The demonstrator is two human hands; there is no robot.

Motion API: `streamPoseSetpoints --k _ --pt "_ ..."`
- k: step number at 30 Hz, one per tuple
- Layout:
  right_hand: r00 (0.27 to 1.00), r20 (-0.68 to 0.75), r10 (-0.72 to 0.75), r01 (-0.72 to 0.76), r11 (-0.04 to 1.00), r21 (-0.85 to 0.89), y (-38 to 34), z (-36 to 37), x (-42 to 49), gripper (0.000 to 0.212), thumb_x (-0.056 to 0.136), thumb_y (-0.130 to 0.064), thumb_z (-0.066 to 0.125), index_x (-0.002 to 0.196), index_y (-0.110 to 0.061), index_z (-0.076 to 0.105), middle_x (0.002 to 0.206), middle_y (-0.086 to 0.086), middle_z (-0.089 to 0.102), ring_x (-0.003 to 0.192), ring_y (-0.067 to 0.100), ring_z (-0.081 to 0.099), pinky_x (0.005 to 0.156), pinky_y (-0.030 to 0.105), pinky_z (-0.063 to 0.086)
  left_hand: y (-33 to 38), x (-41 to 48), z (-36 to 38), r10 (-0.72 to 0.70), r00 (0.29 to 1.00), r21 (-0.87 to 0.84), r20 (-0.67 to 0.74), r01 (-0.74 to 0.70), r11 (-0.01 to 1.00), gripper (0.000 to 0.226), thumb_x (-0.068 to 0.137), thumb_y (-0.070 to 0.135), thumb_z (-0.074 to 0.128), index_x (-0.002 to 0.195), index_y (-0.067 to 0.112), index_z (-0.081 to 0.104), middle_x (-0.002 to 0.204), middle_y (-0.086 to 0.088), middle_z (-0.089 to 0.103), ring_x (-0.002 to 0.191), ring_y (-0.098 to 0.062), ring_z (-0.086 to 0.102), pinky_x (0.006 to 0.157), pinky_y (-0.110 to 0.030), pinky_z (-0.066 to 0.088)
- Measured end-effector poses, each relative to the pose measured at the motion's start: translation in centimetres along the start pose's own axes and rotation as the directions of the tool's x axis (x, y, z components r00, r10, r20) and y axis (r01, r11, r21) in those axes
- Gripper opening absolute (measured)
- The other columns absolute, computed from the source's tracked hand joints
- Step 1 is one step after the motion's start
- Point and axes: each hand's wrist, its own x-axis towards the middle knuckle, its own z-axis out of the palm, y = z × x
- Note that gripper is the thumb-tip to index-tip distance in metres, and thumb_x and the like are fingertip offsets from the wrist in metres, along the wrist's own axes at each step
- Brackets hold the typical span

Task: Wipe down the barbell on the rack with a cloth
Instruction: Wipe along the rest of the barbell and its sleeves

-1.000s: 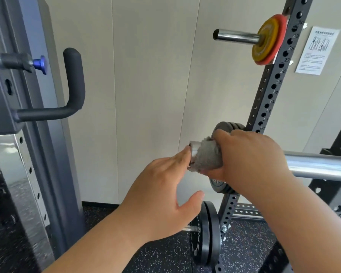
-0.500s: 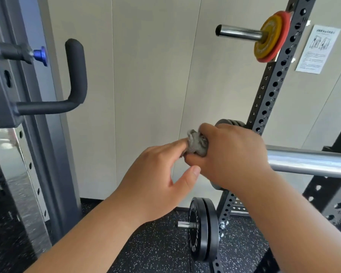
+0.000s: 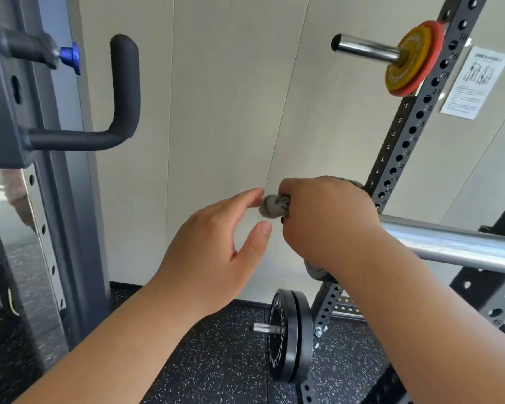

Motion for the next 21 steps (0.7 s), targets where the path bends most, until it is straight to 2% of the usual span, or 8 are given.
streamPoseSetpoints --k 5,7,9,10,12,15,18,21 --pt "0.959 -0.206 -0.192 0.222 0.966 0.13 2.0 0.4 -3.2 0.038 0.087 -0.033 0.051 0.123 -0.033 0.062 0.089 -0.008 0.067 0.075 0.025 0.063 0.058 0.028 0.039 -0.3 -0.1 -0.7 0.026 0.999 -0.014 -0.023 -0.026 1.0 0.055 0.103 0.055 0.035 0.149 0.031 0.05 0.143 0.024 0.057 0.118 0.008 0.059 0.107 -0.029 0.046" --pt "0.973 -0.205 -0.105 0.149 0.966 0.209 3.4 -0.2 -4.1 0.033 0.092 -0.043 0.041 0.117 -0.033 0.06 0.086 -0.01 0.065 0.071 0.021 0.06 0.059 0.03 0.044 -0.9 -0.4 -1.0 0.029 0.999 -0.035 -0.031 -0.03 0.999 0.05 0.105 0.051 0.036 0.147 0.031 0.053 0.14 0.026 0.059 0.125 0.009 0.055 0.109 -0.028 0.046" --pt "0.995 -0.102 0.004 0.019 0.975 0.224 4.8 -0.7 -3.9 0.019 0.094 -0.042 0.037 0.097 -0.031 0.053 0.075 -0.009 0.058 0.067 0.018 0.054 0.058 0.032 0.042 -1.2 -0.7 -1.2 0.03 0.999 -0.043 -0.032 -0.031 0.999 0.048 0.106 0.049 0.035 0.145 0.032 0.055 0.138 0.027 0.06 0.127 0.007 0.055 0.109 -0.031 0.048" --pt "0.998 -0.051 0.038 -0.026 0.976 0.216 5.2 -0.7 -3.3 0.019 0.094 -0.039 0.036 0.09 -0.027 0.049 0.072 -0.006 0.057 0.067 0.017 0.053 0.057 0.033 0.041 -1.3 -0.8 -1.2 0.027 0.999 -0.045 -0.03 -0.028 0.999 0.047 0.106 0.049 0.035 0.144 0.033 0.056 0.138 0.028 0.06 0.121 0.007 0.059 0.107 -0.032 0.049" --pt "0.999 0.032 0.043 -0.048 0.978 0.201 5.5 -0.7 -1.8 0.024 0.096 -0.038 0.035 0.083 -0.023 0.049 0.071 -0.003 0.058 0.068 0.015 0.052 0.057 0.034 0.038 -0.8 -0.8 -1.0 0.023 1.0 -0.058 -0.016 -0.024 0.998 0.044 0.107 0.047 0.039 0.144 0.033 0.058 0.139 0.028 0.059 0.091 0.011 0.065 0.1 -0.033 0.051" --pt "0.989 0.146 -0.03 -0.014 0.958 0.288 5.1 -1.0 0.0 0.028 0.099 -0.036 0.037 0.08 -0.022 0.05 0.069 -0.002 0.061 0.069 0.02 0.057 0.06 0.035 0.04 0.4 -0.7 0.1 0.024 0.999 -0.086 0.038 -0.021 0.996 0.043 0.105 0.04 0.047 0.146 0.029 0.056 0.143 0.024 0.057 0.056 0.02 0.052 0.085 -0.023 0.045" --pt "0.987 0.101 -0.121 0.083 0.943 0.322 5.6 -1.2 -0.6 0.026 0.102 -0.041 0.037 0.08 -0.033 0.049 0.064 -0.003 0.058 0.064 0.015 0.055 0.057 0.035 0.039 1.4 -0.2 1.3 0.024 0.997 -0.09 0.079 -0.017 0.996 0.051 0.102 0.044 0.05 0.152 0.032 0.048 0.145 0.025 0.056 0.059 0.013 0.056 0.086 -0.022 0.041" --pt "0.993 -0.03 -0.111 0.115 0.98 0.161 7.3 -0.6 -3.0 0.026 0.098 -0.054 0.03 0.097 -0.043 0.053 0.062 -0.008 0.053 0.058 0.01 0.051 0.051 0.031 0.036 1.7 0.6 1.8 0.0 0.992 -0.1 0.124 0.012 0.995 0.057 0.102 0.048 0.046 0.157 0.038 0.037 0.147 0.028 0.053 0.077 0.011 0.062 0.093 -0.025 0.045"
